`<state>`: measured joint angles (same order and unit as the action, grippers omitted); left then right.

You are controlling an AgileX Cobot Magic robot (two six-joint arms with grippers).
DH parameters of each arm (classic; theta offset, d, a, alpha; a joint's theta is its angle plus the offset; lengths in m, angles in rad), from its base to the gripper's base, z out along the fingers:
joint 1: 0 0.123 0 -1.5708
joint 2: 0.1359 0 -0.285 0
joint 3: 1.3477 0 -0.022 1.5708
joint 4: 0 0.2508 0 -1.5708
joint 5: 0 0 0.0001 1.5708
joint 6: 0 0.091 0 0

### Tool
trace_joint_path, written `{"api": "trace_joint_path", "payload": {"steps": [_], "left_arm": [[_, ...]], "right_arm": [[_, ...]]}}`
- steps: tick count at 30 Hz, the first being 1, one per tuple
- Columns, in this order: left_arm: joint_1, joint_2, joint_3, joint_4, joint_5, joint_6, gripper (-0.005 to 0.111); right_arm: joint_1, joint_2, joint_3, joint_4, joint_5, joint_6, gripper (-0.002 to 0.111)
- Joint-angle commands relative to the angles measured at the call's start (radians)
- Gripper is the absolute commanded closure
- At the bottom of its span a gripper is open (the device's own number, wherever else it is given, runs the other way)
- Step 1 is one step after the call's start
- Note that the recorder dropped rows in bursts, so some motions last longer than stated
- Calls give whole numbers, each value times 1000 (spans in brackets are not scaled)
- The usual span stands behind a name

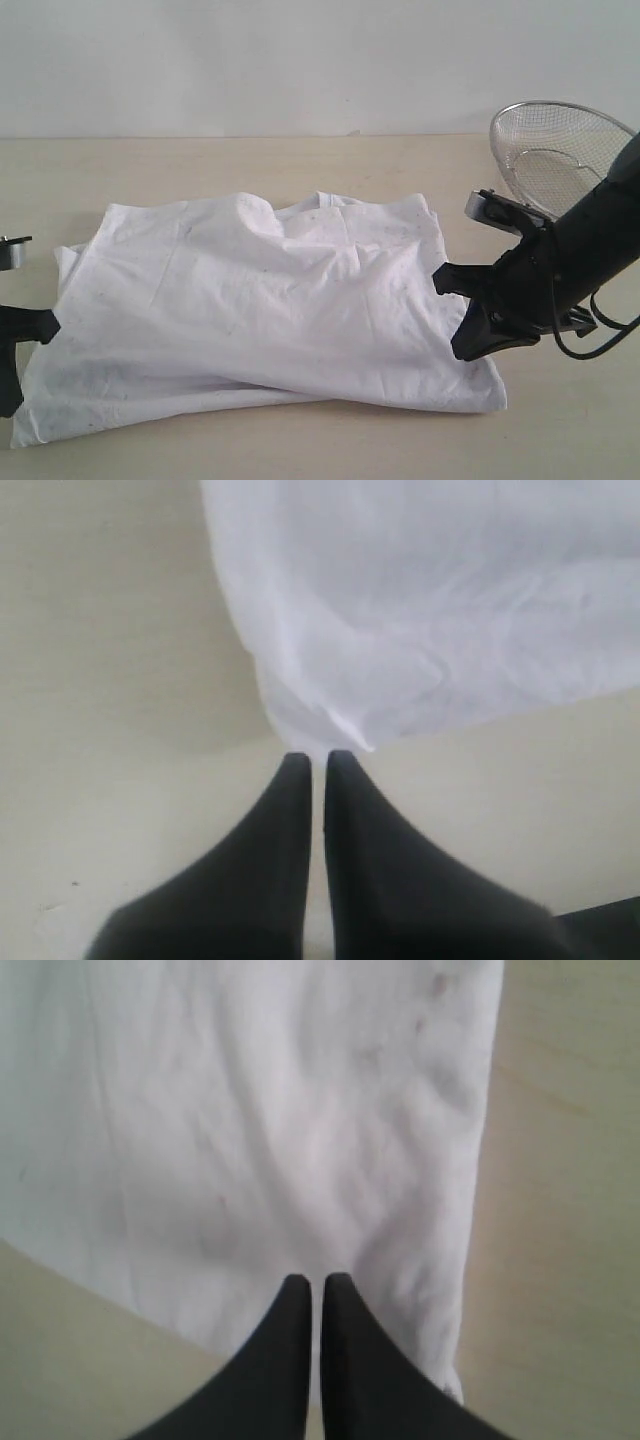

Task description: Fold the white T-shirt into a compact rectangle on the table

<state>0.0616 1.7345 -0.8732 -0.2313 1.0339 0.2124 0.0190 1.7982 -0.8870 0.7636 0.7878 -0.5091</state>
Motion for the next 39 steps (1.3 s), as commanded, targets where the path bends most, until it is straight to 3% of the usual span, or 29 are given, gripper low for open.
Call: {"api": "trace_joint_path", "payload": {"steps": [1, 12, 23, 33, 39], "left_arm": [[-5, -42, -5, -69, 4, 27, 102], [-5, 85, -5, -180, -83, 90, 102], [-5, 209, -5, -166, -96, 93, 102], [-5, 217, -5, -126, -96, 89, 102], [-3, 217, -5, -38, -91, 33, 102]], "right_arm": [[1, -9, 7, 8, 0, -22, 108], [1, -9, 7, 12, -2, -24, 108], [1, -7, 7, -1, -4, -24, 108], [1, 89, 7, -11, -21, -10, 108], [1, 96, 7, -130, -53, 76, 108]]}}
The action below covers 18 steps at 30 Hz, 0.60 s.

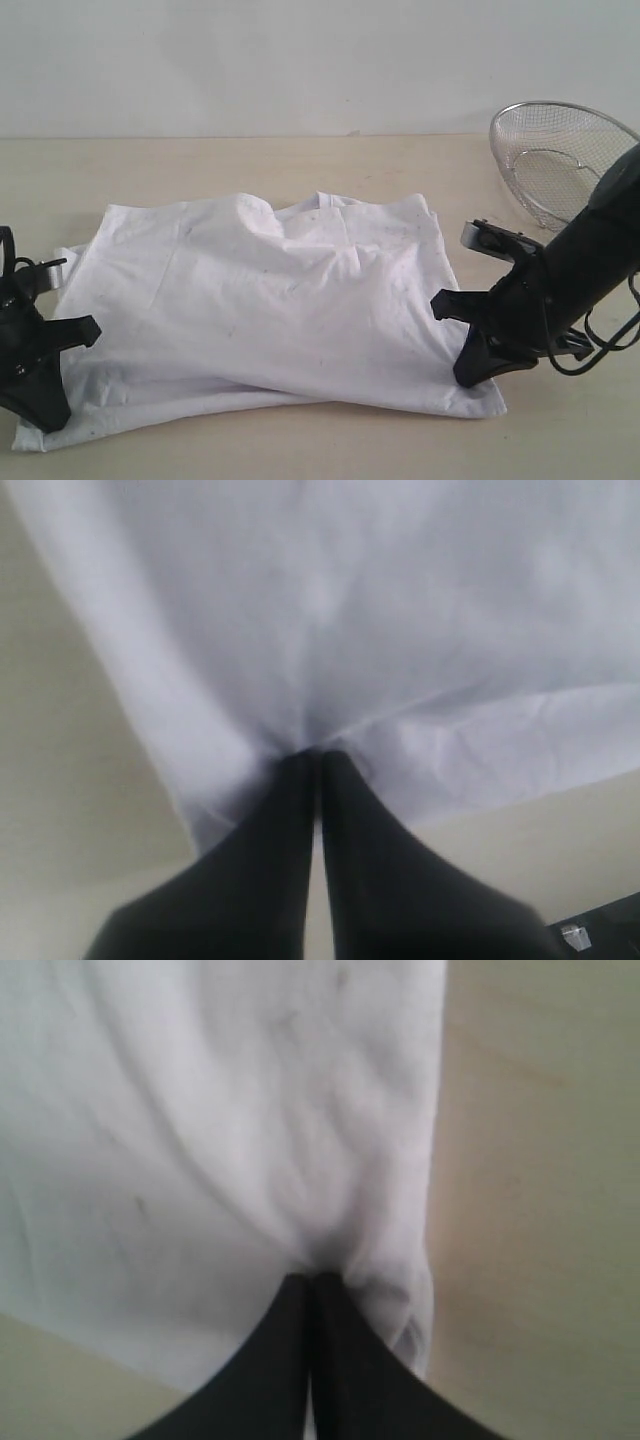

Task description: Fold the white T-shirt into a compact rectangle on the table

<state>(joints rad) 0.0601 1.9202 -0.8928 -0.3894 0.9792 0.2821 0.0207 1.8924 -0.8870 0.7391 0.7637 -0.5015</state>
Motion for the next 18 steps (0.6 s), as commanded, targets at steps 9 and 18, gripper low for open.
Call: {"api": "trace_joint_path", "payload": {"steps": [9, 18], "left_arm": [[-1, 32, 15, 214, -41, -106, 102], [-1, 32, 2, 256, -50, -110, 102]], "right_arm": [[-1, 1, 7, -196, -46, 136, 108], [-1, 1, 7, -241, -73, 160, 108]]}}
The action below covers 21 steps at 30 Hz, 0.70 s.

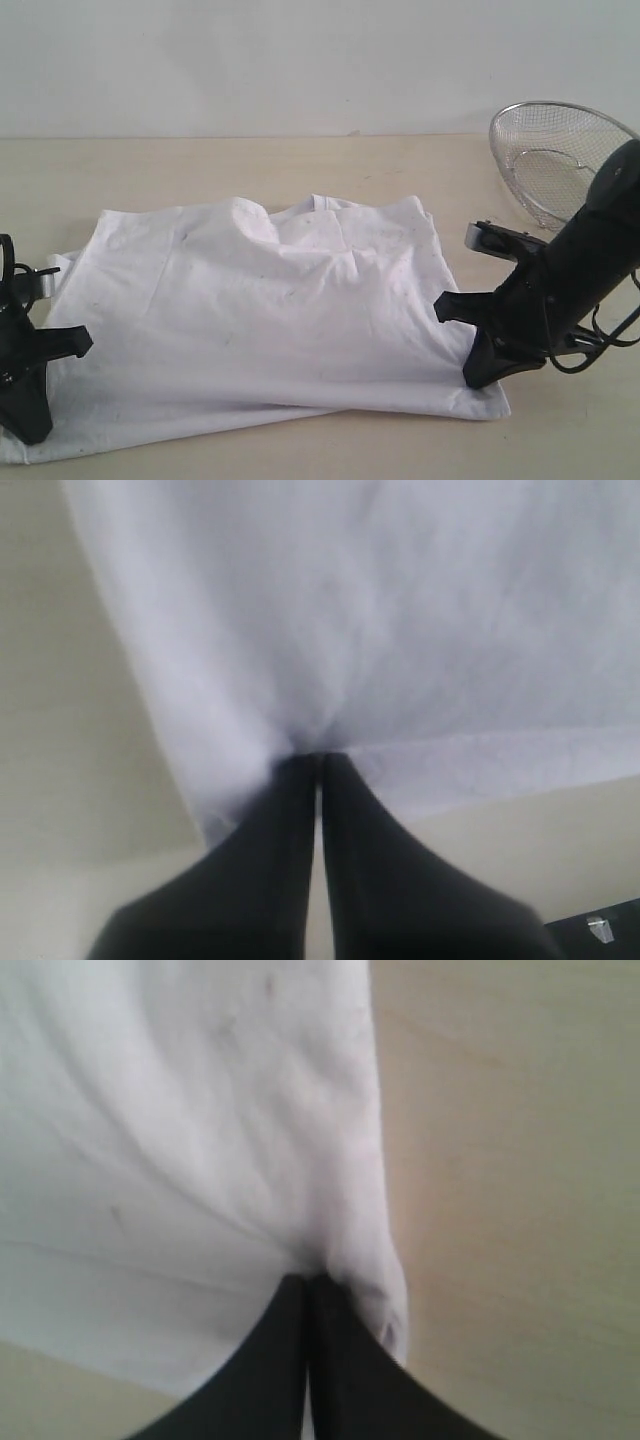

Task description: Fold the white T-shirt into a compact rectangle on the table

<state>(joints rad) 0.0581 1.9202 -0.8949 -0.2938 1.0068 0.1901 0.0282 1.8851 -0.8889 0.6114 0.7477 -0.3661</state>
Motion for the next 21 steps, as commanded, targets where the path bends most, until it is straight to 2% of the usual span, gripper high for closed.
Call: {"api": "trace_joint_path", "payload": {"steps": [1, 6, 9, 12, 17, 19, 21], "left_arm": [[1, 32, 2, 170, -78, -18, 102], [1, 30, -16, 168, -49, -7, 102], [1, -22, -37, 1, 22, 135, 102], [1, -100, -37, -92, -5, 179, 102], [1, -167, -37, -139, -62, 197, 102], [1, -158, -58, -154, -95, 195, 102], [1, -131, -87, -175, -104, 225, 102]], "right_arm": [[-8, 9, 9, -132, -63, 42, 108], [-8, 9, 9, -148, -87, 68, 108], [-8, -21, 9, -119, -83, 68, 108], [-8, -118, -8, -96, -38, 40, 108], [-8, -199, -102, -85, 3, 28, 108], [-17, -164, -154, -77, 29, 38, 103], [-30, -112, -202, -67, 65, 38, 93]]}}
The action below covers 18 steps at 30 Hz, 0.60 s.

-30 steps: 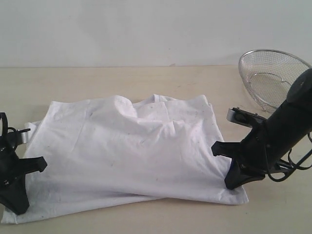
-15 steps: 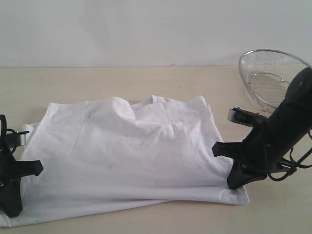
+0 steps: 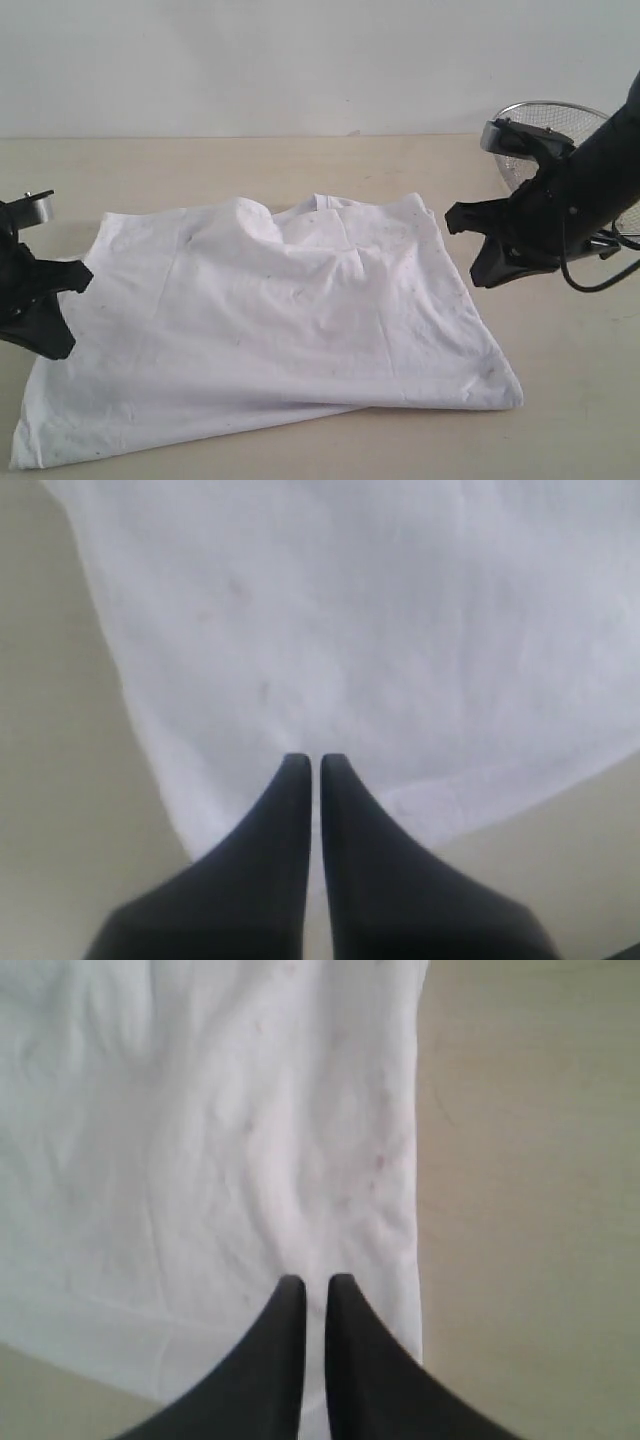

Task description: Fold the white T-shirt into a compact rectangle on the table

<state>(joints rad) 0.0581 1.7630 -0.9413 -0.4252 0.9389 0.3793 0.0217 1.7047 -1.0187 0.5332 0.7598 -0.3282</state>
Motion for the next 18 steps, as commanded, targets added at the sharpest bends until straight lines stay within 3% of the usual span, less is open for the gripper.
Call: {"api": "trace_joint_path", "payload": {"steps": [1, 5, 7, 11, 18], "left_arm": [[1, 42, -53, -42, -36, 41, 102], [1, 107, -113, -62, -28, 32, 102], [-1, 131, -136, -64, -25, 32, 102], [-1, 166, -174, -60, -27, 32, 102], [-1, 189, -194, -61, -27, 32, 102]], "right_arm": [[-33, 92, -96, 13, 69, 0, 87], [-77, 200, -186, 48, 158, -27, 60], [-98, 241, -220, 100, 195, -76, 53], [-132, 309, -261, 243, 237, -176, 53], [-132, 377, -290, 240, 227, -203, 53]]}}
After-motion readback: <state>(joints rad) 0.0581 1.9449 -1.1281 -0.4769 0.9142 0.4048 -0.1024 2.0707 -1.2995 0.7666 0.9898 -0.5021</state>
